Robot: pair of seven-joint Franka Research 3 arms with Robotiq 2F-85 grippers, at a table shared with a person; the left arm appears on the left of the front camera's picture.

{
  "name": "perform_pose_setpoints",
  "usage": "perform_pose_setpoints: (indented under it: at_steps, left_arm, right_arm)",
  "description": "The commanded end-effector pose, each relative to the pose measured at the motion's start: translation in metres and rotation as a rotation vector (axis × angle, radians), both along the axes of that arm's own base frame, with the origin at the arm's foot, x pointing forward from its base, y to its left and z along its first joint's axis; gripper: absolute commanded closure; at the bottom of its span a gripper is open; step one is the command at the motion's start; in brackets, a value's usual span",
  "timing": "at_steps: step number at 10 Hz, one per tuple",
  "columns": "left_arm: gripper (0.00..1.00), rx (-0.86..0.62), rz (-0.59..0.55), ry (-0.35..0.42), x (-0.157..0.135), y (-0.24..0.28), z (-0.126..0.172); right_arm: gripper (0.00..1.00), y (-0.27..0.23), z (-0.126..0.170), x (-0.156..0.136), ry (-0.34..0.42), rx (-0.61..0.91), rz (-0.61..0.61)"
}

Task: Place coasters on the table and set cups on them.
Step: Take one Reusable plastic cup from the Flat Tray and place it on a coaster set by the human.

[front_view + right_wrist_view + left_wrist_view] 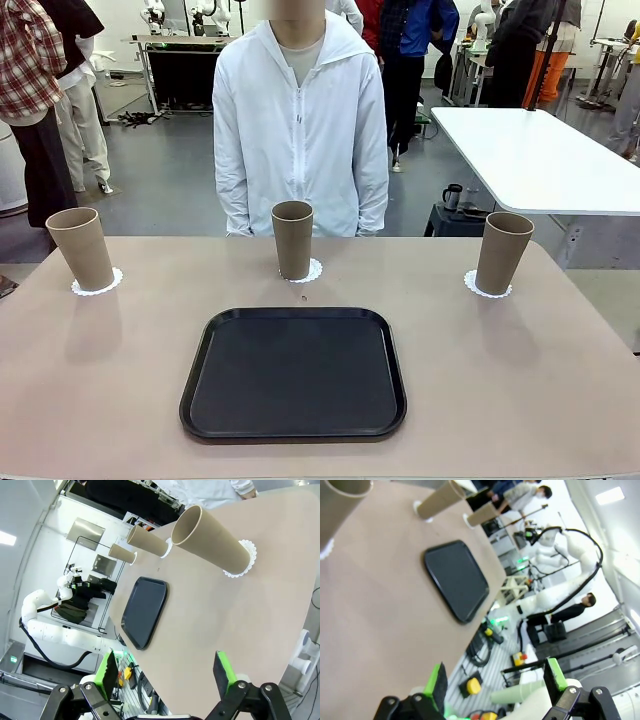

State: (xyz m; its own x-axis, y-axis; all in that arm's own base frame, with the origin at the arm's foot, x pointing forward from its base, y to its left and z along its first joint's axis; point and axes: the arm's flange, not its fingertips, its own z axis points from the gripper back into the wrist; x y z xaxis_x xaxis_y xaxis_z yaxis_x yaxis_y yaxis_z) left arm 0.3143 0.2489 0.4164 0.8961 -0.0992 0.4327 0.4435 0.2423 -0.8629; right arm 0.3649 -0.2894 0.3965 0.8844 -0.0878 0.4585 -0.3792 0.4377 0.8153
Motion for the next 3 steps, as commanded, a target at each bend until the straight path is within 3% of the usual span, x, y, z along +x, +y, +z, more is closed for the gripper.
perform_pose_setpoints:
  at_steps: [1,3]
  left_arm:
    - [0.00,0.002,0.013,0.002,0.0000,-0.0004,0.0018]
    - [0.00,0.002,0.013,0.002,0.0000,-0.0004,0.0018]
  right_arm:
    - [0.00,0.0015,0.0008,-0.0029,0.002,-0.009,-0.003]
    - [0.00,0.0015,0.0008,-0.0029,0.002,-0.009,-0.003]
